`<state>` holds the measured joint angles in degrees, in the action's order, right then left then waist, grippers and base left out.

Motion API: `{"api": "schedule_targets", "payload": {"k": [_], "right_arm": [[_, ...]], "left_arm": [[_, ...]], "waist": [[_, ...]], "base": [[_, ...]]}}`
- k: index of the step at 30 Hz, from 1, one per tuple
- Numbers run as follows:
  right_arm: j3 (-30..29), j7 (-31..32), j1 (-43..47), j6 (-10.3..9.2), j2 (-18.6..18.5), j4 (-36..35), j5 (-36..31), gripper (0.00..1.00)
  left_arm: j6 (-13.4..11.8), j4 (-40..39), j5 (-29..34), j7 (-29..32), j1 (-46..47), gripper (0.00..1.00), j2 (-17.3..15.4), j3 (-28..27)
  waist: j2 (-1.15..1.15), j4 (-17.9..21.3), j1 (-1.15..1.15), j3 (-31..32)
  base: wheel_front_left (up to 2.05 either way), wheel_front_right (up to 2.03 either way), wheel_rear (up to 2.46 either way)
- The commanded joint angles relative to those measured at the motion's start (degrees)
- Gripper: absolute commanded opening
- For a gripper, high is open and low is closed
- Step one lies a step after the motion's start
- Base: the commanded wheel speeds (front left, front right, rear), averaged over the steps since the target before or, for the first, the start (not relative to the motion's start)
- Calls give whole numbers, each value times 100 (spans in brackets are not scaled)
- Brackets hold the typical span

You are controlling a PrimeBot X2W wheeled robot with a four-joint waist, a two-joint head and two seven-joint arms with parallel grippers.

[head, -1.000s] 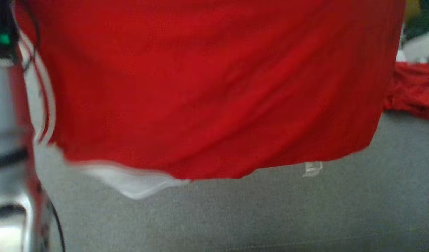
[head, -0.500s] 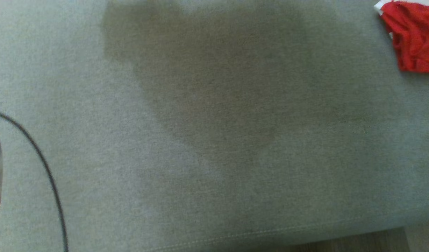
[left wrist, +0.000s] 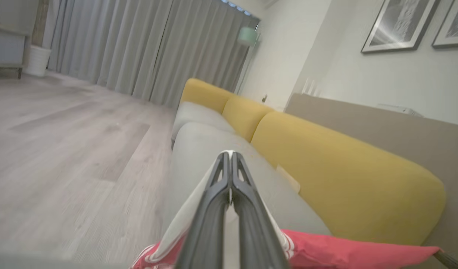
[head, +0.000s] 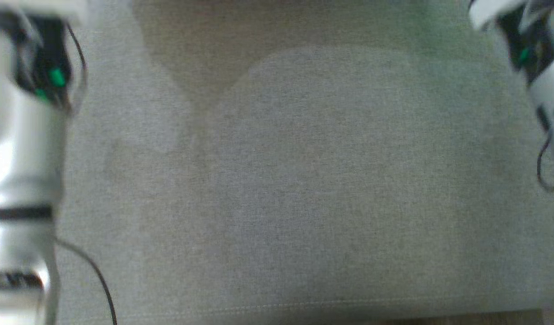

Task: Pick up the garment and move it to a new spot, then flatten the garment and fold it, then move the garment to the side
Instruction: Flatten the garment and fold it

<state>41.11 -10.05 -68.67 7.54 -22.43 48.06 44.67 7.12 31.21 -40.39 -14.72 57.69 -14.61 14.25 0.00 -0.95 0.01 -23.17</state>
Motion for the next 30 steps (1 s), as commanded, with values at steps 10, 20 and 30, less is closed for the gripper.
{"api": "schedule_targets", "payload": {"k": [10, 20, 30], "right_arm": [[317, -140, 2390, -5, -1018, -968, 1524, 0], [295, -358, 4209, -5, -1470, -1777, 2022, 0], [-17, -437, 5428, -5, -1860, -2489, 2056, 0]], "left_arm": [[36, -1355, -185, -28, -3080, 0, -532, 242], [22, -2207, 358, -28, -5413, 0, -247, -300], [-211, -2969, 416, 17, -6799, 0, -133, -420]], "waist": [[0, -174, -1, 877], [0, -143, -1, 1565], [0, -172, -1, 1811]], "base": [[0, 0, 0], [0, 0, 0], [0, 0, 0]]}}
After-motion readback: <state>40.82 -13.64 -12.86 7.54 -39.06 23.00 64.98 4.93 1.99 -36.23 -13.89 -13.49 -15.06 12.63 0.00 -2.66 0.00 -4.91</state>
